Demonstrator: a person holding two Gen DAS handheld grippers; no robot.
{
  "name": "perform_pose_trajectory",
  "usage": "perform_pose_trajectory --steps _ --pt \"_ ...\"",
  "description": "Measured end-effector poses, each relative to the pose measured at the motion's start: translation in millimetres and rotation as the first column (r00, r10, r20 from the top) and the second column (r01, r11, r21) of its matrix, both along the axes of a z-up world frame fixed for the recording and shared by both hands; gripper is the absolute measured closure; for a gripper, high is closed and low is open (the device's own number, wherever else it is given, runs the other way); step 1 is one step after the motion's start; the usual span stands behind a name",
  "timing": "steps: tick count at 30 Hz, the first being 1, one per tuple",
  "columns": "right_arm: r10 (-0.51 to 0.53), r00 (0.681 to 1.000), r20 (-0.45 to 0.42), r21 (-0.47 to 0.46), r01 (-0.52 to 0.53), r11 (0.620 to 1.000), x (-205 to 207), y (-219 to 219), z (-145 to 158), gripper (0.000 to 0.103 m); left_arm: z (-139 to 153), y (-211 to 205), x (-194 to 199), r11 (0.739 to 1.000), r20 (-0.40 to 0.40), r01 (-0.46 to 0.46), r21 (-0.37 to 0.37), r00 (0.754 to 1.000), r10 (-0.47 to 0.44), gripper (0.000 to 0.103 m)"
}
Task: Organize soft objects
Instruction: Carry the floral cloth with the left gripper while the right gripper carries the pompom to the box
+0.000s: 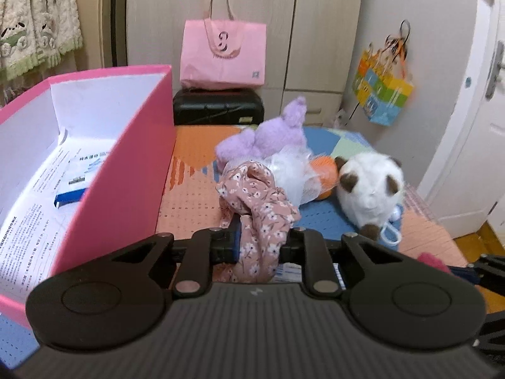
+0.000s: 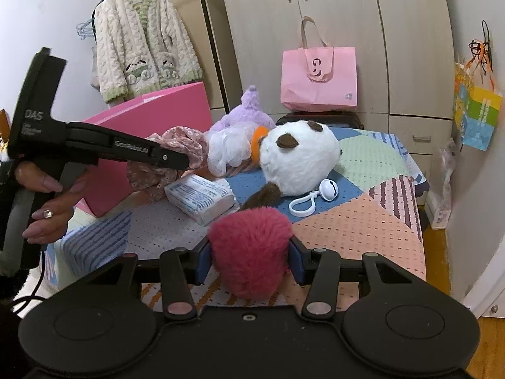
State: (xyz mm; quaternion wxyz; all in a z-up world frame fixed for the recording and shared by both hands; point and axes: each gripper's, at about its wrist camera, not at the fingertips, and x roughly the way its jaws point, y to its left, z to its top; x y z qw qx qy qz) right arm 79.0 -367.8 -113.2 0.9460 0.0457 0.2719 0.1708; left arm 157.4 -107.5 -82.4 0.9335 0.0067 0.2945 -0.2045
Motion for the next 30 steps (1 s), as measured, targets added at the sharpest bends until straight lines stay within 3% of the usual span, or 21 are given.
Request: perform_pose_trajectory --steps 7,12,20,25,30 --pt "0.009 1.000 0.022 -0.033 -0.009 0.999 -6 8 13 0.049 22 15 -21 0.999 0.025 0.039 -0.030 0.999 -0.038 0.085" --pt "0.012 1.000 -0.009 -0.062 -0.013 0.998 -11 16 23 0.049 33 24 -44 0.998 0.072 0.053 0.018 0.996 -0.054 0.085" --pt "0.076 0.997 -0.034 -0.075 -0.078 0.994 -30 35 47 0.049 49 51 -69 0.994 0.045 0.104 0.021 0.993 -0.105 0.085" --pt "0.152 0.985 -0.082 -0.028 -0.154 0.988 -35 51 62 0.049 56 72 -82 0.990 0.001 0.142 0.011 0.990 -0.142 0.085" --pt "0.248 0.963 -0.108 0.029 -0.246 0.969 -36 70 75 0.049 62 98 -96 0.992 -0.013 0.123 0.017 0.992 -0.123 0.085"
